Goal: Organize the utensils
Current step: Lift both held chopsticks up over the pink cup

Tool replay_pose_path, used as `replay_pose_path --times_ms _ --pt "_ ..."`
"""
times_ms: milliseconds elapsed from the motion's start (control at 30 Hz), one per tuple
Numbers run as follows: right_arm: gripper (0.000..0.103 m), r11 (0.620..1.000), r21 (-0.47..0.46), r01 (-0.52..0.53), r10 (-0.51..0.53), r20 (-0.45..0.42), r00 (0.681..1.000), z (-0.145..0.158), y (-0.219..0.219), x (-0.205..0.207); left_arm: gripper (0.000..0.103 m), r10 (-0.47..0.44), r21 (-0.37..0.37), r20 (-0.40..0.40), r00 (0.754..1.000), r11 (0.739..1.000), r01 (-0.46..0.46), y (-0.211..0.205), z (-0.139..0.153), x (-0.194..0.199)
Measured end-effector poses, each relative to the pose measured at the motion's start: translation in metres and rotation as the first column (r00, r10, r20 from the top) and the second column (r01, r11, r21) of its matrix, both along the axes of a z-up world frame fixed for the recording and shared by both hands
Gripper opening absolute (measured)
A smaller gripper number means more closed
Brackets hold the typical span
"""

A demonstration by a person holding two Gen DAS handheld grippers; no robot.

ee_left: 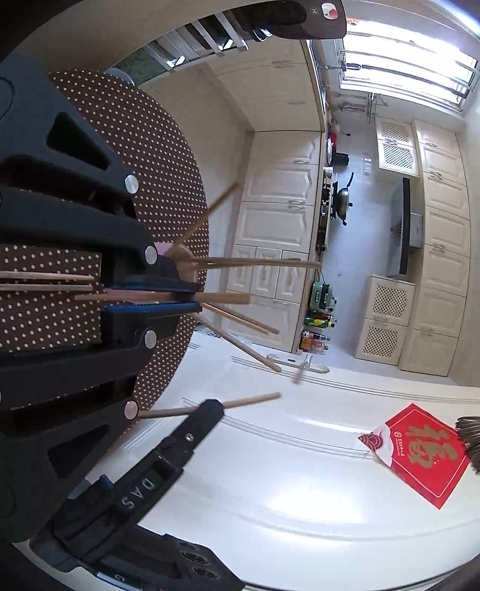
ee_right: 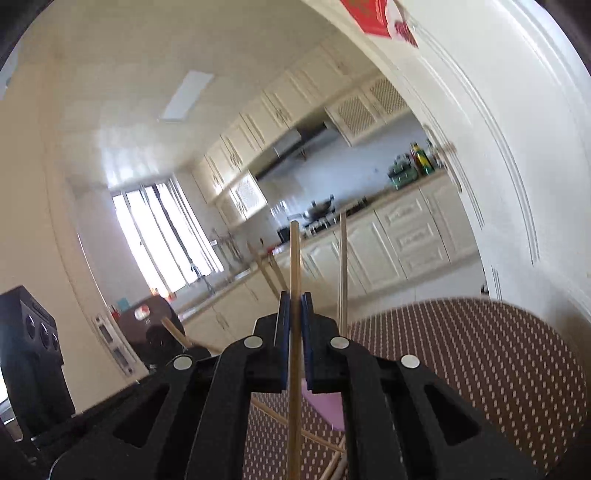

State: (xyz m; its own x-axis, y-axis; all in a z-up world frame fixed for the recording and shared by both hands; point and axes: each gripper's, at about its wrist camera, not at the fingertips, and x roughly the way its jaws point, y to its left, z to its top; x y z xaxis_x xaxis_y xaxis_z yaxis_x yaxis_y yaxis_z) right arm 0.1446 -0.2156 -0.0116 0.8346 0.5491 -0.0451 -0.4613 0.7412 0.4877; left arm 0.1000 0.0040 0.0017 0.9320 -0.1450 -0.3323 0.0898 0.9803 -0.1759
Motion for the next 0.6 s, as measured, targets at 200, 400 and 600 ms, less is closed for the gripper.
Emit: replay_pose_path --times_ms 200,400,600 --pt "0.005 1.000 0.025 0.013 -0.014 0.042 0.999 0.009 -0.006 0.008 0.006 -0.007 0.019 0.020 1.000 1.000 0.007 -0.007 0.007 0.007" --pt "0.005 0.999 0.034 0.009 -0.011 0.042 0.999 0.011 -0.006 0.014 0.006 0.010 -0.006 0.038 0.999 1.000 -0.009 -0.001 0.009 0.009" --pt "0.005 0.998 0.054 0.021 -0.025 0.072 0.997 0.017 -0.003 0.016 0.005 0.008 -0.003 0.067 0.998 1.000 -0.008 0.002 0.021 0.010"
